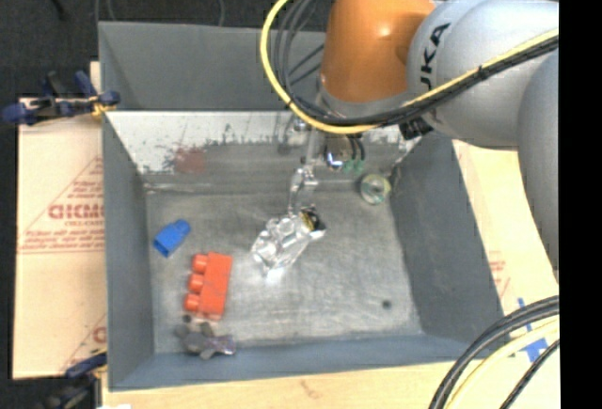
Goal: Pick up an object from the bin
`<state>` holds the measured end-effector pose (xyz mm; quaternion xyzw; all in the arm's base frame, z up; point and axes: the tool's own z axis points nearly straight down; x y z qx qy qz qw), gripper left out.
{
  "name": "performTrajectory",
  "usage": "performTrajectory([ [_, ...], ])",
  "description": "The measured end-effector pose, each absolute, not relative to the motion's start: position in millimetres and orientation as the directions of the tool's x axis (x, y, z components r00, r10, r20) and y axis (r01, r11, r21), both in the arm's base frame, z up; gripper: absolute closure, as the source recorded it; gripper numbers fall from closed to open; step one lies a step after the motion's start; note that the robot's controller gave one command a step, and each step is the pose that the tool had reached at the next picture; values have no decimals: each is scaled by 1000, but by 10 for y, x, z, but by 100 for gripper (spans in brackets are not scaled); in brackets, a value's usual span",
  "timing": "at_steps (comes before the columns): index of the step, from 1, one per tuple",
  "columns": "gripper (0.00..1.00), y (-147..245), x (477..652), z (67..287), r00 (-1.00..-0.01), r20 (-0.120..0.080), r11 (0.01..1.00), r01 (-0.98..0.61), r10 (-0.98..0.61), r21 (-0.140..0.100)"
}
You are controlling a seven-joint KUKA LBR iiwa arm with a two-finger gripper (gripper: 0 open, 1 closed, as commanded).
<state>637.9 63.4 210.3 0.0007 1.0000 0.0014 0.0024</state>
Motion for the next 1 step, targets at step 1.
performTrajectory([
  [1, 0, 528, 6114, 1740, -949, -11, 949, 316, 316, 6],
])
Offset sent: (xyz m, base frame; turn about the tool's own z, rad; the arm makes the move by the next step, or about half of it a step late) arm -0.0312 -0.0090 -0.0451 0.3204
